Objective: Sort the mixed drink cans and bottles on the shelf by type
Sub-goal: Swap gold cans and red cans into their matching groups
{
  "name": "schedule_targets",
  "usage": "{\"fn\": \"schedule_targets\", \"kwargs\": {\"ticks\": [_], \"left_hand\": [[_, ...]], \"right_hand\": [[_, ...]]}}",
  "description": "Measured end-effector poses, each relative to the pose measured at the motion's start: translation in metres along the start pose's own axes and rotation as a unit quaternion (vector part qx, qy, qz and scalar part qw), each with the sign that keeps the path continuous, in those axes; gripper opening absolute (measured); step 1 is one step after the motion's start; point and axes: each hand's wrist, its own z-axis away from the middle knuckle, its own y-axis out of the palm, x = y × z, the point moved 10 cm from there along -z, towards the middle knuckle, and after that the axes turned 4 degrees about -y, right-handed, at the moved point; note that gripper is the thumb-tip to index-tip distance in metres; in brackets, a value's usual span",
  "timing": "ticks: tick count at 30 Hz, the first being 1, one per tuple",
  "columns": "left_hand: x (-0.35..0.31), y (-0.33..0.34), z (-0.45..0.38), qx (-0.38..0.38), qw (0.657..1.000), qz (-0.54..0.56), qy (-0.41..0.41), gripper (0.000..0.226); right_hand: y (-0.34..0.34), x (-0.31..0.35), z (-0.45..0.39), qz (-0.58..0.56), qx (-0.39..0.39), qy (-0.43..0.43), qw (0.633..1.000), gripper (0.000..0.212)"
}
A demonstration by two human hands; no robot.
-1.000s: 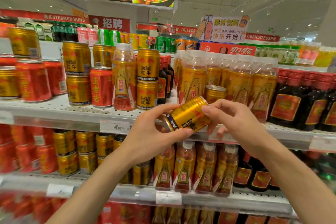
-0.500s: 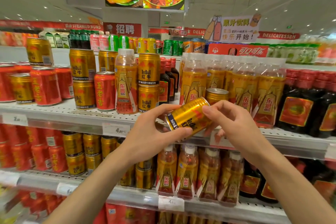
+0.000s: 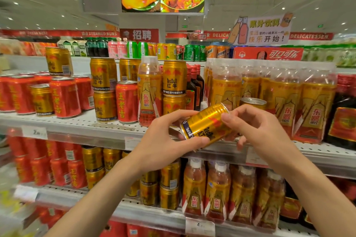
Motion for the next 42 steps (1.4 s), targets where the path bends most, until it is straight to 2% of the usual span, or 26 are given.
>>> {"fn": "schedule_targets", "kwargs": {"ticks": [6, 11, 19, 26, 30, 32, 35, 39, 42], "left_hand": [[0.029, -0.052, 0.001, 0.003, 1.0, 0.006, 0.022, 0.063], [0.066, -0.116, 0.002, -0.002, 0.999, 0.025, 0.027, 0.066], [0.101, -0.184, 0.001, -0.017, 0.998, 0.04, 0.042, 0.058], [0.102, -0.194, 0.003, -0.004, 0.998, 0.021, 0.051, 0.053], [0.091, -0.193, 0.0, 0.009, 0.998, 0.006, 0.066, 0.063], [0.086, -0.187, -0.002, 0.013, 0.997, 0.003, 0.073, 0.066], [0.083, -0.176, -0.009, 0.013, 0.996, -0.005, 0.085, 0.064], [0.08, -0.166, -0.016, 0.012, 0.993, -0.046, 0.112, 0.067], [0.081, -0.175, -0.021, -0.007, 0.991, -0.072, 0.115, 0.059]], "right_hand": [[0.053, 0.016, -0.016, 0.025, -0.017, 0.007, 1.0, 0.038], [0.126, 0.033, -0.042, -0.006, -0.025, 0.022, 0.999, 0.052], [0.199, 0.053, -0.073, 0.028, -0.02, 0.029, 0.999, 0.048], [0.207, 0.06, -0.083, 0.053, -0.035, 0.029, 0.998, 0.026], [0.2, 0.066, -0.087, 0.044, -0.053, 0.01, 0.998, 0.037], [0.191, 0.068, -0.088, 0.046, -0.057, -0.001, 0.997, 0.033], [0.178, 0.069, -0.085, 0.064, -0.061, -0.006, 0.996, 0.028], [0.162, 0.069, -0.083, 0.102, -0.07, -0.01, 0.992, 0.033], [0.152, 0.07, -0.083, 0.14, -0.07, -0.016, 0.988, 0.037]]}}
